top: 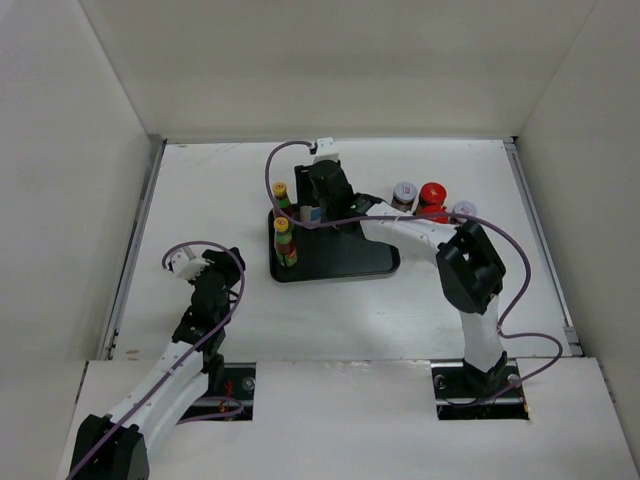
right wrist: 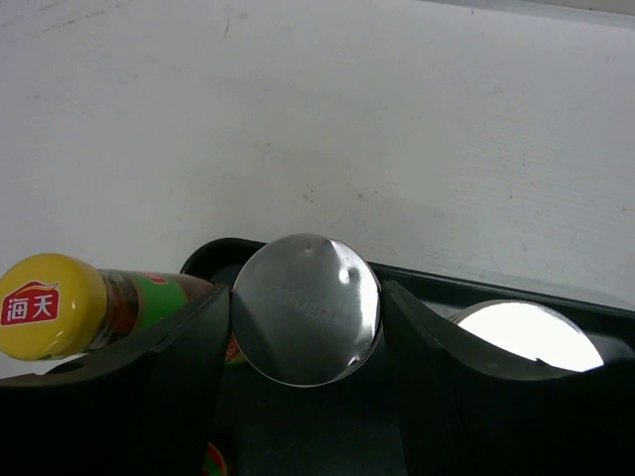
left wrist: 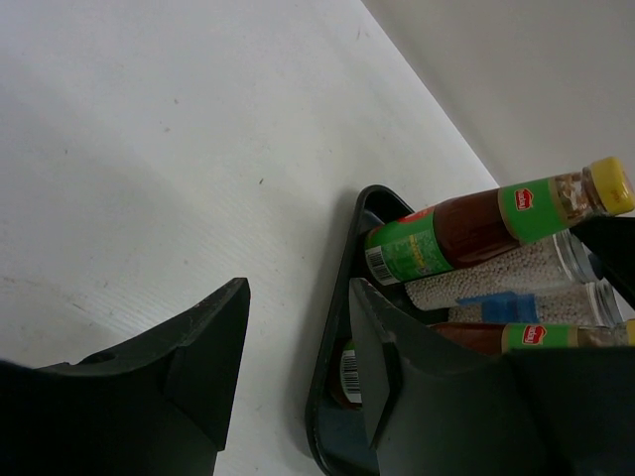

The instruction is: Organize the condiment bottles

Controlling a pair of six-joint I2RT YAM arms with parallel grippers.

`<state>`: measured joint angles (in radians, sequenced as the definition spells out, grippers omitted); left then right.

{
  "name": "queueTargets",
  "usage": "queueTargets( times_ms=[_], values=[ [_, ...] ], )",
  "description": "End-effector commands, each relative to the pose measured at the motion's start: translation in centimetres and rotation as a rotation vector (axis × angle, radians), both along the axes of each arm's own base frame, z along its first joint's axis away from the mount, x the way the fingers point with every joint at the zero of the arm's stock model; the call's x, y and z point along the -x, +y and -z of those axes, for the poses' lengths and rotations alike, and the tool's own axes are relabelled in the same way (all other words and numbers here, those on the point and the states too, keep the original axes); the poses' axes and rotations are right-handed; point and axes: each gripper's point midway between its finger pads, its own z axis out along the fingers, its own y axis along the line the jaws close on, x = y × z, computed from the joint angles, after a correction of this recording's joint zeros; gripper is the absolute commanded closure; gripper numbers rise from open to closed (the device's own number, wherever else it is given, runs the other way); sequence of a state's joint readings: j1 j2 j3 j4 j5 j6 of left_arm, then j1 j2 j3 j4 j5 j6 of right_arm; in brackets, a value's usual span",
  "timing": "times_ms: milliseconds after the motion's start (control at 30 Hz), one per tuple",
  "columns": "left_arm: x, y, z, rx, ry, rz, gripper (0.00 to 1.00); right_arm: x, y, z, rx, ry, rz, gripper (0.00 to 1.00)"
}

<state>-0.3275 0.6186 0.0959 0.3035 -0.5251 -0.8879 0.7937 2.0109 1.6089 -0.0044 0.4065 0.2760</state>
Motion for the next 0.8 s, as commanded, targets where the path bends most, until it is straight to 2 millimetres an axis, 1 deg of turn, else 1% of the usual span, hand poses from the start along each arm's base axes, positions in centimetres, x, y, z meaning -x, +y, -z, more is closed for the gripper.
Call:
queueTargets(
  times_ms=[0, 100, 200, 267, 367, 467, 500, 533, 567, 600, 633, 667, 700, 733, 767],
  values=[
    [-0.3, -0.2, -1.0, 0.006, -0.044, 0.007, 0.57, -0.6, 0.7, -3.2, -0.079, -0.124, 0.031, 0.39],
    [-0.3, 0.0, -0.9, 0.002, -0.041, 0.0, 0.57, -0.3, 0.4, -3.6, -0.09, -0.137, 0.041, 0.29],
    [-0.3, 0.0, -0.9, 0.002, -0.041, 0.001, 0.57, 0.2, 0.1, -5.0, -0.113, -0.152, 0.038, 0.23],
    [-0.3, 0.1, -0.9, -0.002, -0.041, -0.006, 0.56, 0.9, -0.2, -6.6, -0.137, -0.165, 0.029, 0.19],
    [-0.3, 0.3, -0.7, -0.02, -0.033, -0.012, 0.55, 2.1, -0.8, -9.8, -0.181, -0.195, -0.001, 0.16],
    [-0.2, 0.5, -1.0, -0.027, -0.046, -0.025, 0.54, 4.2, -2.3, -12.5, -0.225, -0.216, -0.021, 0.16],
    [-0.2, 0.7, -1.1, -0.027, -0.05, -0.034, 0.54, 5.0, -3.1, -13.3, -0.241, -0.222, -0.023, 0.17],
    [-0.1, 0.8, -1.1, -0.027, -0.051, -0.037, 0.53, 5.7, -4.2, -13.8, -0.253, -0.227, -0.017, 0.21],
    [0.0, 0.8, -1.2, -0.026, -0.053, -0.037, 0.53, 6.1, -5.7, -13.9, -0.259, -0.231, 0.001, 0.3],
    [0.0, 0.8, -1.2, -0.025, -0.059, -0.035, 0.53, 6.3, -7.6, -13.7, -0.253, -0.228, 0.027, 0.44],
    [0.1, 0.8, -1.3, -0.024, -0.063, -0.035, 0.53, 6.7, -9.8, -13.0, -0.238, -0.22, 0.062, 0.61],
    [0.1, 0.9, -1.3, -0.022, -0.066, -0.039, 0.52, 6.9, -11.6, -12.3, -0.222, -0.211, 0.099, 0.68],
    [0.1, 1.0, -1.3, -0.022, -0.068, -0.042, 0.52, 7.2, -14.3, -11.1, -0.198, -0.187, 0.161, 0.74],
    [0.1, 0.9, -1.1, -0.021, -0.061, -0.039, 0.52, 7.6, -17.2, -9.8, -0.173, -0.156, 0.232, 0.75],
    [0.0, 0.7, -1.0, -0.02, -0.056, -0.032, 0.52, 8.1, -20.2, -8.6, -0.149, -0.125, 0.306, 0.74]
  ],
)
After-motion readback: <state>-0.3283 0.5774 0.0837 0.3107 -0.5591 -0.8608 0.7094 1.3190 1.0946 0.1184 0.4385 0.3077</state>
